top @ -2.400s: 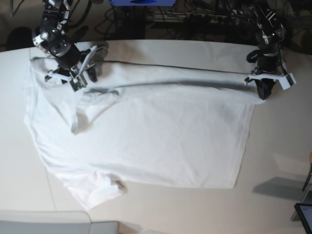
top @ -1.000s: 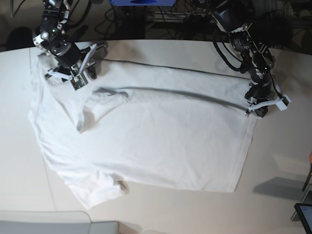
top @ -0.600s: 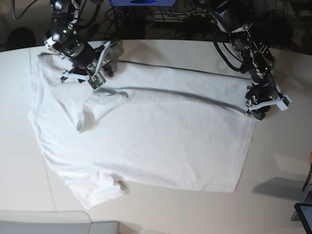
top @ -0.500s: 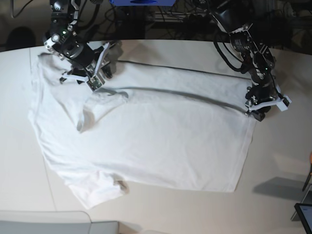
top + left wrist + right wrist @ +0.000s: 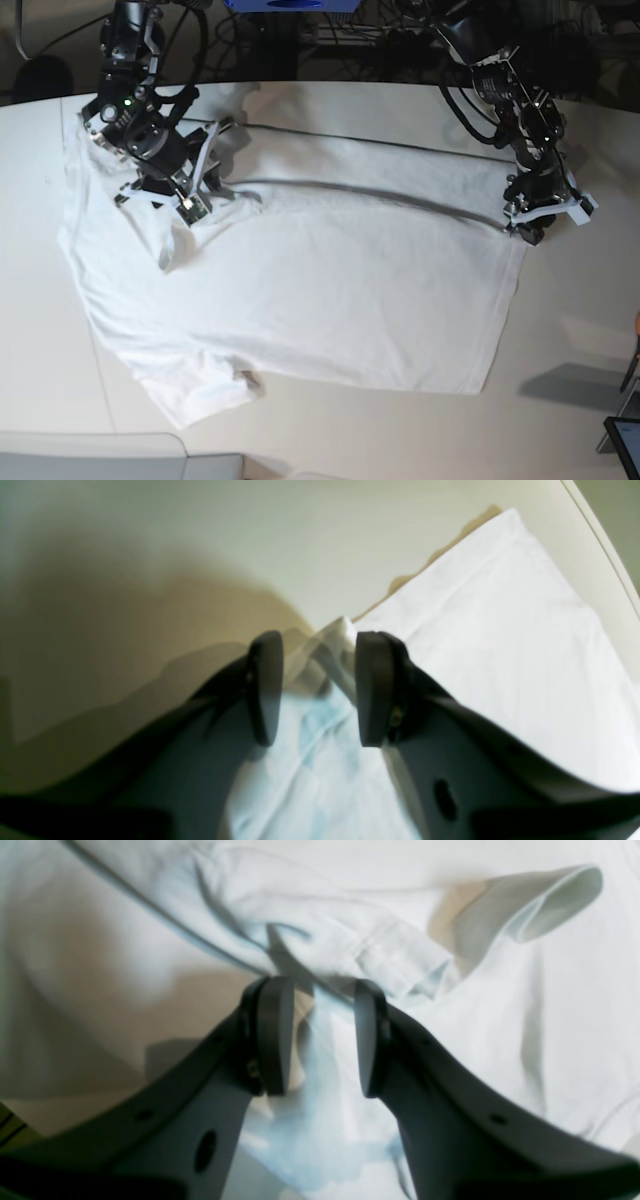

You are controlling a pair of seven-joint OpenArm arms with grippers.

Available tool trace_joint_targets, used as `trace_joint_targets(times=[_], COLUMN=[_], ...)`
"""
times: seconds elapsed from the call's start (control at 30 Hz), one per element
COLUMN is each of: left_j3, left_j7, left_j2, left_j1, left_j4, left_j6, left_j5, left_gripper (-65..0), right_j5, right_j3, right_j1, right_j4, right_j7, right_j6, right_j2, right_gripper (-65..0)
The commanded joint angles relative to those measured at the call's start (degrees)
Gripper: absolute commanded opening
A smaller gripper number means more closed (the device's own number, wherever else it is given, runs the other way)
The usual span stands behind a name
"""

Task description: Fold the T-shirt properly

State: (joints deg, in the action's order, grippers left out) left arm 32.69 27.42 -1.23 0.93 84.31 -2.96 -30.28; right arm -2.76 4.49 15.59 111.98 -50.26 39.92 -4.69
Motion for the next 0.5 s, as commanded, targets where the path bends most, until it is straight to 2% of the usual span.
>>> trace_joint_targets(times=[0.0,0.37,0.47], left_j3=[0.06,0.24,0.15], left_j7=[-1.27,-1.27,-1.27], left_j2=[0.66,0.75,1.19], left_j1=[-0.62,0.26,0.26], left_j4=[1.01,1.18,1.09], left_j6=[-0.25,-0.25,-0.25], left_j5=[-0.44,-0.44,-0.44], left_gripper=[-40.3,-40.3,-40.3], right_j5=[2.02,2.81,2.81], right_j3=[-0.14,0.3,3.02], right_j1=[-1.31,-10.63,-13.18], right_j4=[0.06,-12.42,-13.83], right_j7=[0.81,0.28,0.37], right_j6=[0.08,0.08,0.08], right_j2=[-0.28,-0.1,-0.1], right_gripper=[-44.8,-44.8,-44.8])
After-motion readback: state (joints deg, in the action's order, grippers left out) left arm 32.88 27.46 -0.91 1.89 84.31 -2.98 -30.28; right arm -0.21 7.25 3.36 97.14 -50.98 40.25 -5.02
